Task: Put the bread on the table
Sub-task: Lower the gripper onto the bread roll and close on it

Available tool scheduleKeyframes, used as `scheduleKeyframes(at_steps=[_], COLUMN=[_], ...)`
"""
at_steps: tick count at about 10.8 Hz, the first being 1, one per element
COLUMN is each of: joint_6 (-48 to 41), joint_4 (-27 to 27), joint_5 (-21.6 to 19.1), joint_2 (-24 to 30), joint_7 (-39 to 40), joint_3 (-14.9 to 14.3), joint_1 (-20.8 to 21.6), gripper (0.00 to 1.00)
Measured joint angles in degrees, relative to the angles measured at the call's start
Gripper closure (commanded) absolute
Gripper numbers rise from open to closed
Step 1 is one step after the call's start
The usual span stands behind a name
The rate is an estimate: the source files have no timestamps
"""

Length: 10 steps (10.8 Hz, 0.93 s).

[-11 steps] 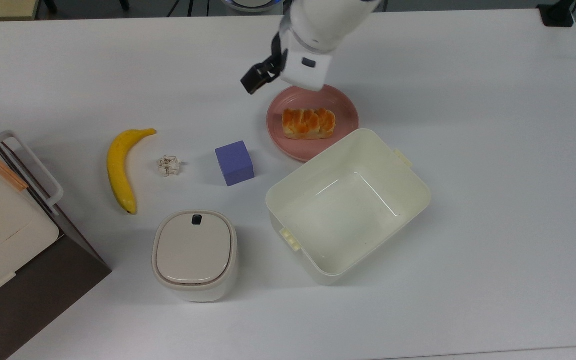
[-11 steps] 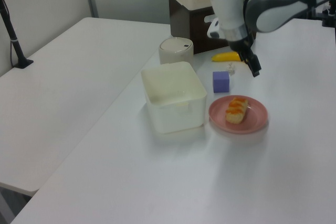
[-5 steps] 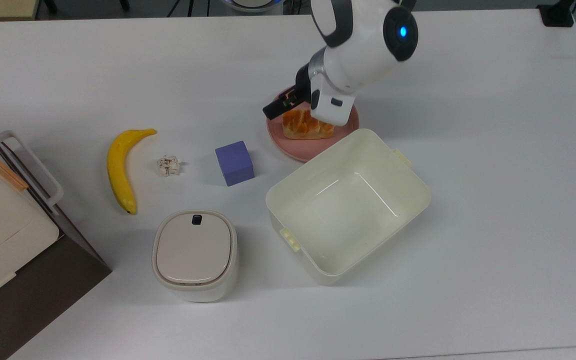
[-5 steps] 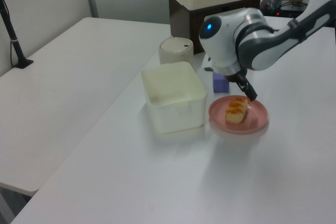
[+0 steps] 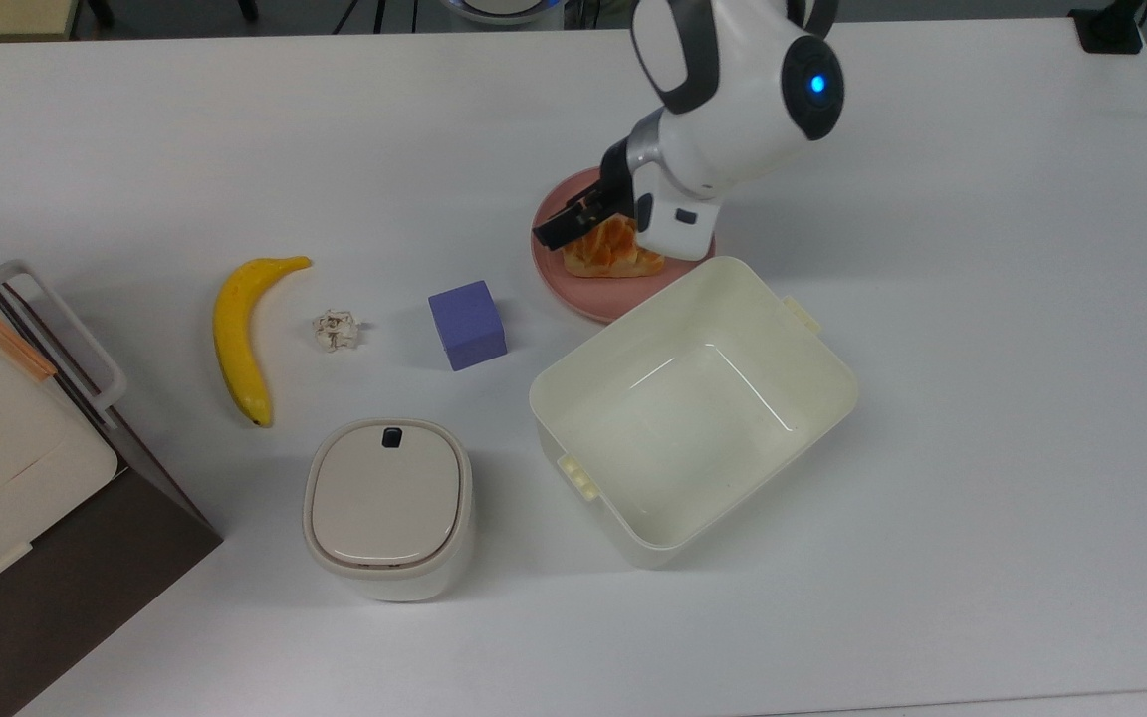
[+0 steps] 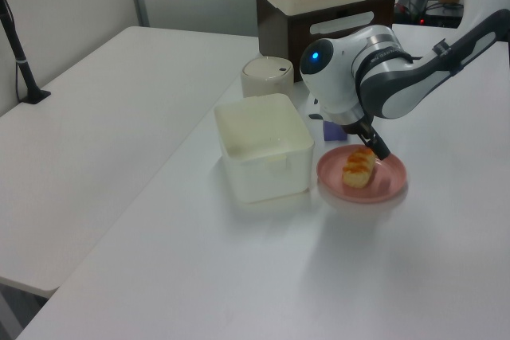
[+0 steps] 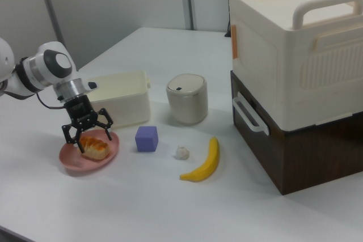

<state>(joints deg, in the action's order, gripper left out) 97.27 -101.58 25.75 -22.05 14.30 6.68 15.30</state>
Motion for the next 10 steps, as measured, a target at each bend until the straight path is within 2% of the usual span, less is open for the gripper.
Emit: scheduleKeyframes(at_steps=[2, 4, 5, 6, 7, 9, 10], joint_6=[0.0, 0.0, 0.0, 0.0, 0.0, 0.0, 0.0], joint_4=[0.0, 0.0, 0.0, 0.1, 0.2, 0.2, 0.3], joint_5=[0.0, 0.5, 1.3, 2.0, 2.2, 2.3, 2.5], joint_2=[0.0, -0.1, -0.4, -1.0, -1.5, -2.2, -2.3], joint_7=[0.2, 0.3, 0.5, 0.7, 0.9, 1.9, 3.2], joint_3=[2.4, 3.7, 3.7, 3.7, 3.7, 3.6, 3.6], joint_1=[0.1, 0.1, 0.1, 0.0, -0.1, -0.3, -0.4], gripper=[0.00, 0.01, 0.03, 0.10, 0.27, 0.80, 1.00])
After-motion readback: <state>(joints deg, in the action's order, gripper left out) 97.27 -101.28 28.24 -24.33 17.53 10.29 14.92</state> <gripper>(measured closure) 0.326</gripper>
